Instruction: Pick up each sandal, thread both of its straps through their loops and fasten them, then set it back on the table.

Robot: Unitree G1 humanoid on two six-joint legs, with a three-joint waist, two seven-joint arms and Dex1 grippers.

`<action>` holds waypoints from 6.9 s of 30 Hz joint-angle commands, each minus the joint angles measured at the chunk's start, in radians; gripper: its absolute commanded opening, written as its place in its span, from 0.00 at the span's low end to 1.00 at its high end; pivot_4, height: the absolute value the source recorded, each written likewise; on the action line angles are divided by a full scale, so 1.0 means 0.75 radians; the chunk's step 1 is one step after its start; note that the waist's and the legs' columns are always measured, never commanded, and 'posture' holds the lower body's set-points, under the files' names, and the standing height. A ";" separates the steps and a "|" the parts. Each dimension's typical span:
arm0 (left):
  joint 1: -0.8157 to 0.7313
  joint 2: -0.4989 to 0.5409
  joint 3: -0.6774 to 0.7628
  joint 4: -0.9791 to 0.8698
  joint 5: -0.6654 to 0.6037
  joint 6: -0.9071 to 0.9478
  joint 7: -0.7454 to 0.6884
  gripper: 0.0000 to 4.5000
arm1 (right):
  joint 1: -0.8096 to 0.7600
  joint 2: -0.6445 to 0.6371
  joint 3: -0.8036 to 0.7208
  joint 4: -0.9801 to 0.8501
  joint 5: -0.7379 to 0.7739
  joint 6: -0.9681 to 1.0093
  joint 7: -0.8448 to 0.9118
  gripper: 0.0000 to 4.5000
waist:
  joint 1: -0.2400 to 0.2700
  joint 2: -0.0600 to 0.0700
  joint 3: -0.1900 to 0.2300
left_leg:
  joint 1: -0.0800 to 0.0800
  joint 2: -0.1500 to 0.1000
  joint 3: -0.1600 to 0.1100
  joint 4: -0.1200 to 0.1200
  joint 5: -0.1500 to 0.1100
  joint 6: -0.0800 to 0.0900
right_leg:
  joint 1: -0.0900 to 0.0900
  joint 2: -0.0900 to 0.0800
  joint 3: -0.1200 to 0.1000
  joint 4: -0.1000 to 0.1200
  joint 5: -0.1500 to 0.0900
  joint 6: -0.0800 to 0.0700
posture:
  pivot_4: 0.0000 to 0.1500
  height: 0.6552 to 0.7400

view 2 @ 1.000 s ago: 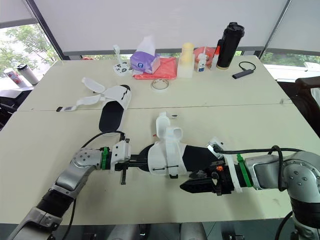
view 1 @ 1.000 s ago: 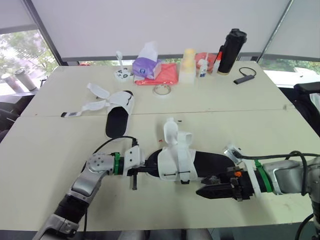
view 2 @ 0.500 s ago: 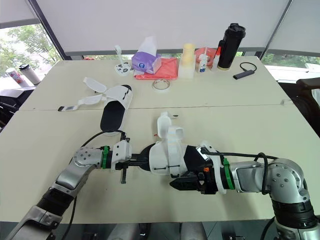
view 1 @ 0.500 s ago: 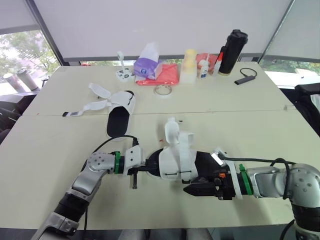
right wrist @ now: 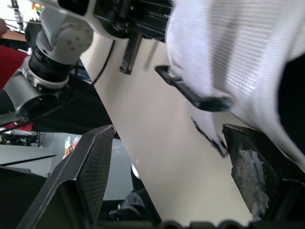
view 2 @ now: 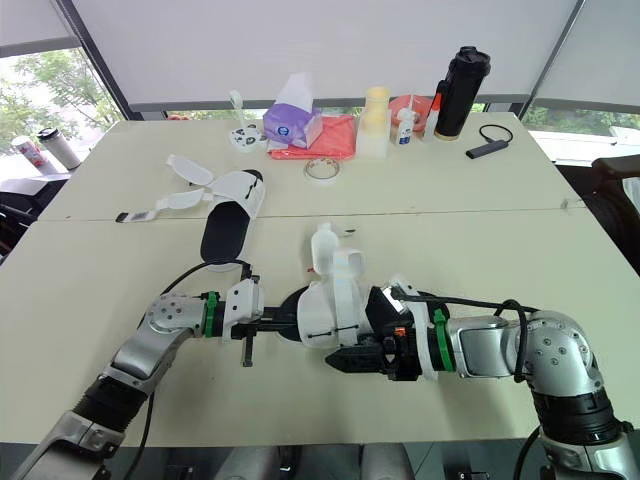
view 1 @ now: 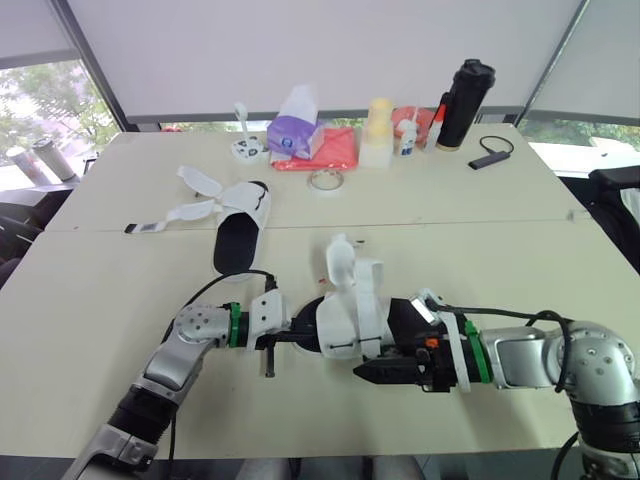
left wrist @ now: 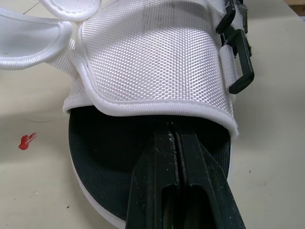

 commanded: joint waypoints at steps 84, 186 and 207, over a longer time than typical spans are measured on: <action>0.049 -0.016 -0.021 -0.034 0.016 0.032 0.037 0.00 | -0.857 -0.202 0.260 0.852 0.202 -0.232 0.175 0.98 | 0.003 0.000 0.001 | -0.007 0.000 0.000 -0.002 -0.001 0.001 | -0.004 -0.002 -0.001 -0.008 0.001 0.001 | 1.00 1.00; 0.011 -0.038 -0.031 0.009 0.010 0.024 0.021 0.00 | -0.589 0.564 -0.443 0.309 -0.931 0.200 0.249 0.01 | -0.035 0.004 -0.002 | 0.000 -0.002 0.000 -0.002 0.000 0.000 | -0.003 -0.001 -0.001 0.003 0.005 0.007 | 1.00 1.00; 0.064 -0.027 -0.027 -0.052 0.007 0.045 0.056 0.00 | -0.684 0.386 -0.089 0.546 -1.017 -0.013 0.475 0.01 | -0.038 0.004 -0.002 | 0.000 -0.002 0.000 -0.002 0.000 0.000 | -0.004 -0.001 -0.001 0.003 0.005 0.007 | 1.00 1.00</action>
